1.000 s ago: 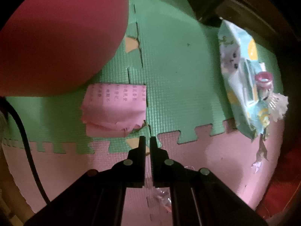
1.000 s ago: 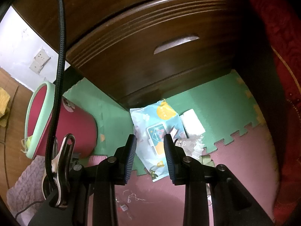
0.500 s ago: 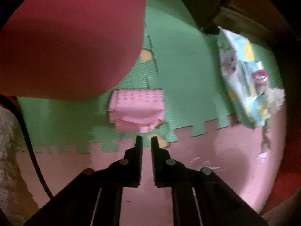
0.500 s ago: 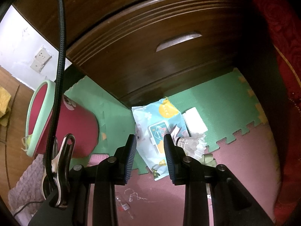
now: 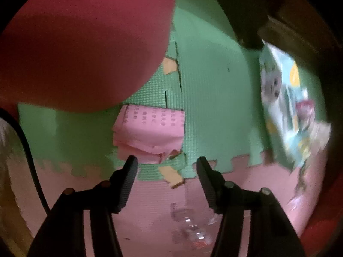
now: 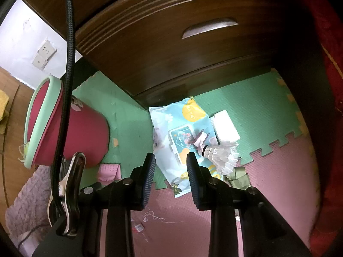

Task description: Collect trash

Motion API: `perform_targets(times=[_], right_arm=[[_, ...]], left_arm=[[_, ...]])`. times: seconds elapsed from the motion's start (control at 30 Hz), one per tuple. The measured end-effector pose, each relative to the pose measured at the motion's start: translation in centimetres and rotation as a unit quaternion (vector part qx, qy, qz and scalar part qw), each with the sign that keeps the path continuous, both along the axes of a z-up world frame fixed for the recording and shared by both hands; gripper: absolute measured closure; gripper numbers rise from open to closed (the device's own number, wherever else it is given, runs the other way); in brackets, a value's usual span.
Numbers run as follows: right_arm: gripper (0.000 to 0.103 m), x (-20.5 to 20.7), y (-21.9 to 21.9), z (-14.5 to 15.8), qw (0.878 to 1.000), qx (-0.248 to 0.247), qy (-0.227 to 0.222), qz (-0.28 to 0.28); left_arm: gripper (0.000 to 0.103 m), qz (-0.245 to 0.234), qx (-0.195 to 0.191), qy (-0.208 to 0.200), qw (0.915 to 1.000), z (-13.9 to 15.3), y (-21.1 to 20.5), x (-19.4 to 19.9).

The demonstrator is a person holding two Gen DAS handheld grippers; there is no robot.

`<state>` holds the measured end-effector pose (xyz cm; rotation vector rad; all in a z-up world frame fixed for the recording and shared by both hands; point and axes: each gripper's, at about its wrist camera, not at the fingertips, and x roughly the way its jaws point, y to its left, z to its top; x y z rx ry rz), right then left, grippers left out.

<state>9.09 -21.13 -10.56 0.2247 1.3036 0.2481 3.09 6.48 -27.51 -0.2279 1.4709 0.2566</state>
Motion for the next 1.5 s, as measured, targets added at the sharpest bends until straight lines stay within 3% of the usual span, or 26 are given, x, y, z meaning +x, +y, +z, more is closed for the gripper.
perform_targets(times=[0.17,0.33,0.43,0.57,0.63,0.8,1.0,1.3,1.5], right_arm=[[0.072,-0.2,0.4,-0.3,1.000,-0.005,0.005,0.013],[0.072,-0.4,0.2,-1.5,0.999,-0.019,0.022,0.018],[0.072,-0.4,-0.1,-2.2,0.999,-0.017,0.035,0.011],[0.072,-0.4,0.2,-2.7,0.999,-0.018,0.041,0.017],[0.072,-0.6,0.6,-2.9,0.998,-0.023,0.044,0.028],[0.072,-0.6,0.9,-3.3,0.998,-0.023,0.051,0.033],[0.072,-0.6,1.5,-3.1,0.998,-0.018,0.048,0.041],[0.072,-1.4,3.2,-3.7,0.994,-0.030,0.061,0.081],[0.072,-3.4,5.3,-5.7,0.987,-0.033,0.112,0.109]], left_arm=[[0.038,0.086,-0.010,-0.001,0.9963,-0.8,0.7,0.4],[0.039,0.188,-0.037,0.011,0.9814,-2.0,3.2,0.1],[0.048,0.220,-0.047,0.012,0.9743,-2.5,4.0,-0.1],[0.065,0.211,-0.051,0.005,0.9762,-2.4,4.2,-0.2],[0.067,0.206,-0.049,0.003,0.9773,-2.3,4.0,0.0],[0.088,0.143,-0.025,0.015,0.9893,-1.3,3.3,-0.3],[0.094,0.037,-0.007,0.024,0.9990,0.9,1.8,-1.7],[0.095,-0.035,-0.022,0.023,0.9989,4.2,-0.6,-2.9],[0.095,-0.062,-0.036,0.020,0.9972,7.2,-0.4,-5.2]])
